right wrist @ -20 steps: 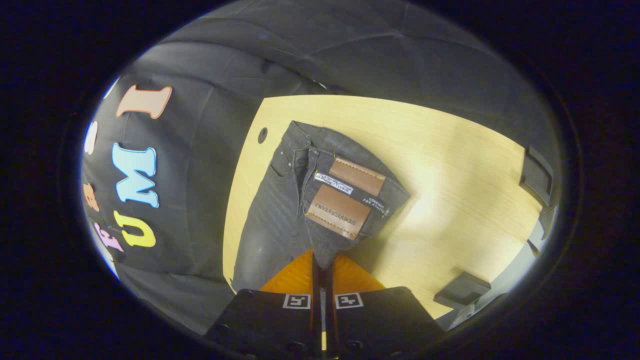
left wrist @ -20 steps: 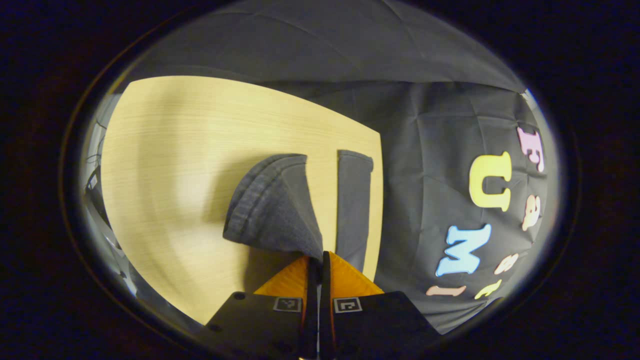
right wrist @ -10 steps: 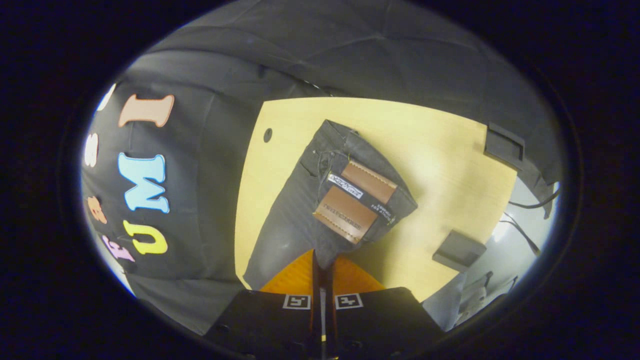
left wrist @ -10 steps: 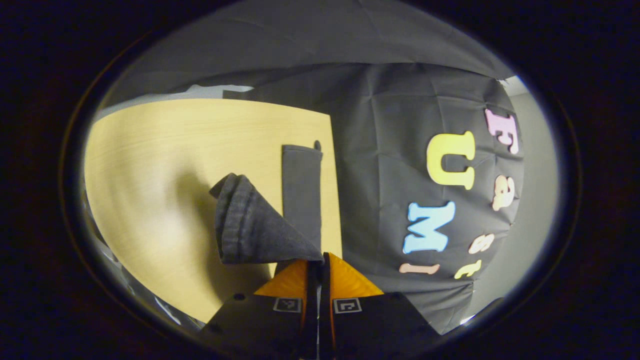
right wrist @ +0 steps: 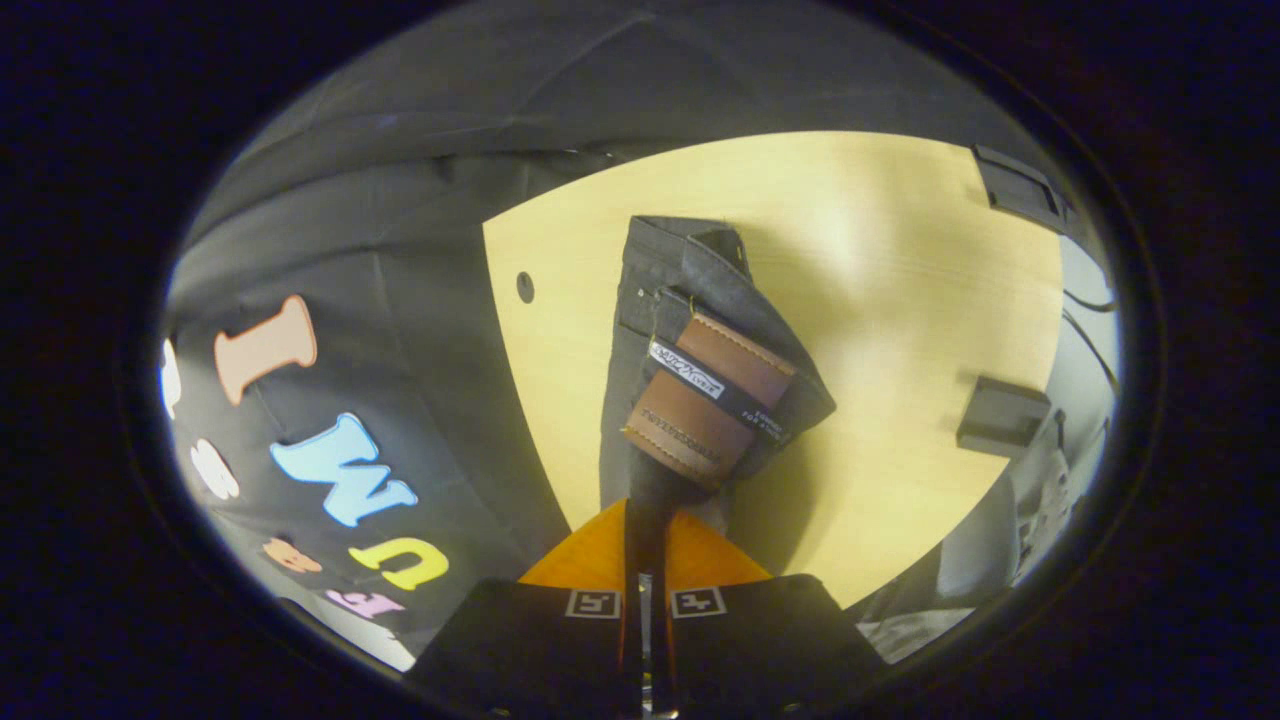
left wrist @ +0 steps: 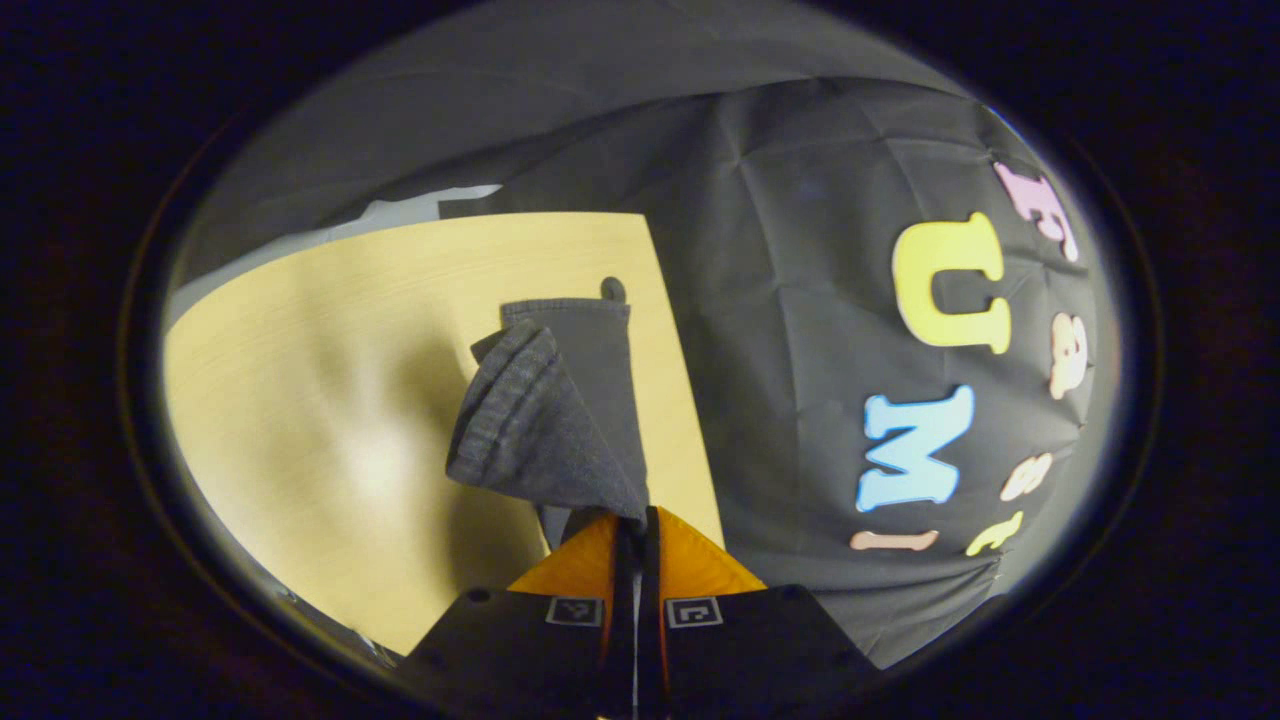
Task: Grasp the waist and the cuffs of the jeans and fold them to make the two legs overlap; first hold the waist and fold one-third of the jeans toward the cuffs, then hold the cuffs and fold the remaining one-third in the same direction to finish folding.
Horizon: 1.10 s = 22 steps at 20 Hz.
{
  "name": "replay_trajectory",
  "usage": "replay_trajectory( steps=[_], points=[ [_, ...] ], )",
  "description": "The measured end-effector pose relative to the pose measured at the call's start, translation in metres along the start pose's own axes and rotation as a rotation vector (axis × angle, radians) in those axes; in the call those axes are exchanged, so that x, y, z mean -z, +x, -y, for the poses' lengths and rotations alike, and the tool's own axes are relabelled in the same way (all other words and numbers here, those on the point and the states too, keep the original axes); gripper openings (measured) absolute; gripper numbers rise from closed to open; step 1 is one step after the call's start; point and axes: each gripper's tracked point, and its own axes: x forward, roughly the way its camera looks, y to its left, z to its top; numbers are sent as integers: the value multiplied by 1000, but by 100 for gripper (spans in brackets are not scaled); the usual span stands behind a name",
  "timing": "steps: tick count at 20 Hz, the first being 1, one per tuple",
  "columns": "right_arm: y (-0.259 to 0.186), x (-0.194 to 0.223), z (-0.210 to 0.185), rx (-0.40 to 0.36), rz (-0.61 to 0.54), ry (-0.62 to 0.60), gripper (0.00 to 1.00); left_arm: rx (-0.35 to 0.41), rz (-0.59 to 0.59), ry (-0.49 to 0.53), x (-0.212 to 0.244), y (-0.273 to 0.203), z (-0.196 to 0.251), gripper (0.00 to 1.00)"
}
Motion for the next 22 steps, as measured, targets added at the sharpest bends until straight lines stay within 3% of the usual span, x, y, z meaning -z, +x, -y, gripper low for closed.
replay_trajectory(
  steps=[1, 6, 13, 15, 18, 19, 20, 21, 22],
  points=[
    [7, -6, -6, 11, -15, 10, 3, -32, -2, -10, -3, 12, 2, 9],
    [52, -51, -43, 16, -50, 136, 4, -117, 35, -3, -29, 87, 25, 6],
    [101, -97, -49, 9, -71, 140, 5, -90, 58, 231, -36, 203, 58, 9],
    [118, -102, -56, -9, -62, 117, 6, -116, 86, 253, -40, 229, 52, 9],
    [132, -110, -57, -38, -44, 102, 14, -134, 102, 257, -42, 250, 42, 9],
    [134, -111, -60, -56, -36, 92, 9, -113, 106, 280, -41, 255, 43, 10],
    [132, -110, -63, -77, -35, 74, 24, -108, 119, 320, -40, 256, 42, 17],
    [131, -110, -62, -80, -26, 54, 28, -114, 145, 371, -39, 257, 40, 34],
    [123, -111, -60, -84, -12, 31, 33, -115, 166, 408, -41, 254, 42, 42]
  ],
)
